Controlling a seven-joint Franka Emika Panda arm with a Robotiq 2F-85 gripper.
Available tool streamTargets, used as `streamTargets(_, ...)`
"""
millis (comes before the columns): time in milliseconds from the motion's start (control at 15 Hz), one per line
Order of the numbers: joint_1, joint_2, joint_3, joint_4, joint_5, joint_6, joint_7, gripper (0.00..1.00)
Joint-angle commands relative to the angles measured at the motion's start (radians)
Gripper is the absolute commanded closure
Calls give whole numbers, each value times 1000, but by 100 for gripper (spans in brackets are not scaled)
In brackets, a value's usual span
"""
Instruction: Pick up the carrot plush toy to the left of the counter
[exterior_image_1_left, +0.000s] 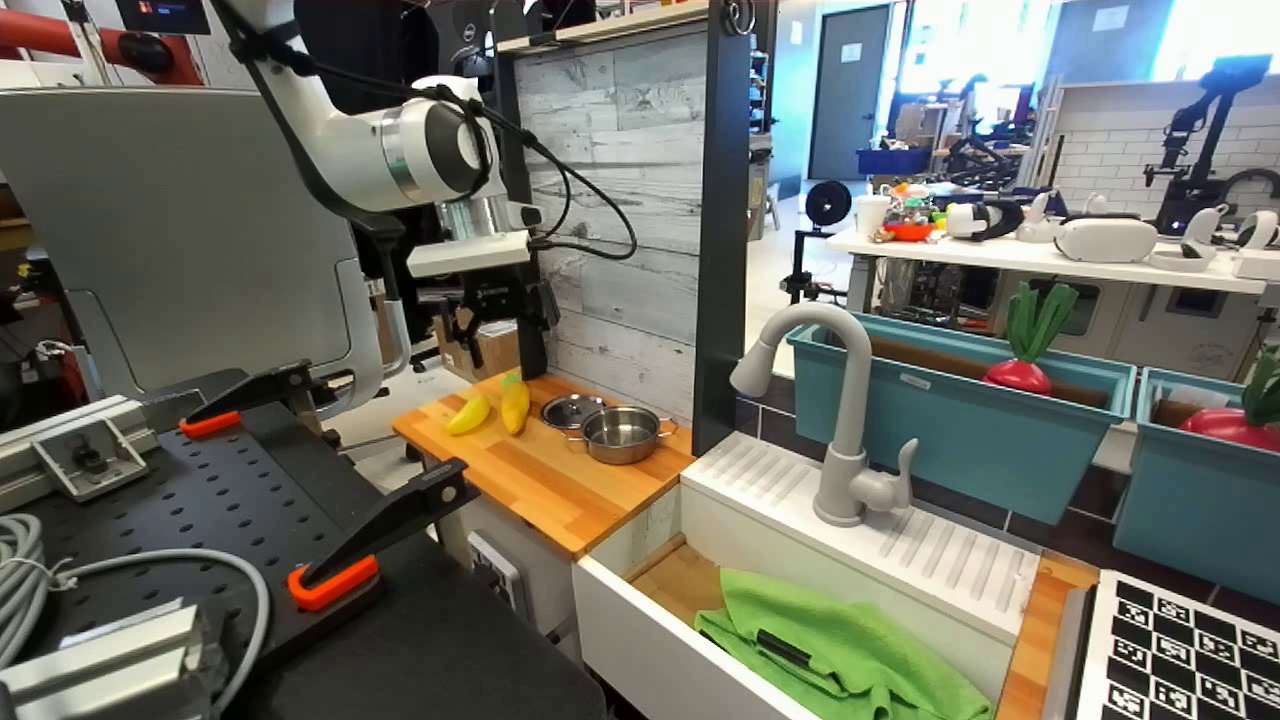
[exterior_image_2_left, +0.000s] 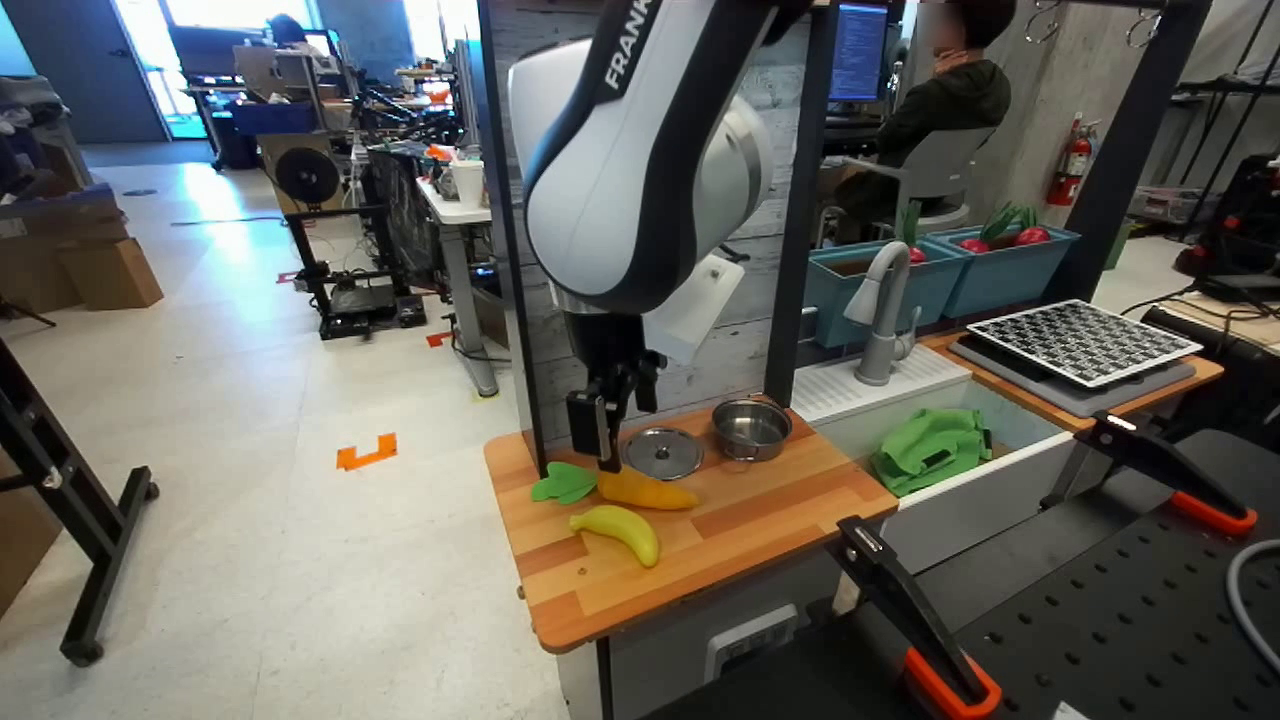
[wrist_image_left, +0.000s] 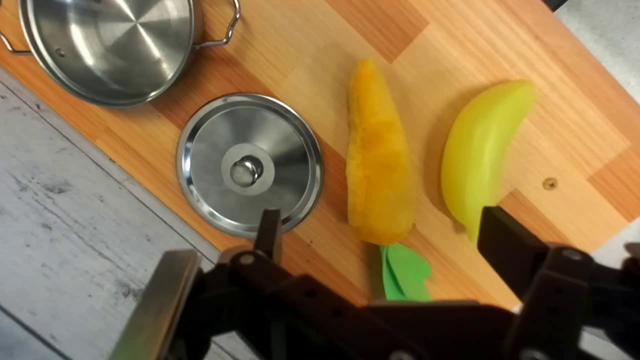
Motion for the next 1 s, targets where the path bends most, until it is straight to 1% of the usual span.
streamTargets(0,-17,-165,-3,-195,-12,112,0,0)
streamTargets(200,-40,-246,8,-279,6,155,-11,0)
streamTargets(267,-16,-166,-3,-184,5,112,-3,0)
streamTargets(467,-27,-223,-2,-240,5,118,-3,0)
streamTargets(933,-27,-227,-2,-252,5,119,-3,0)
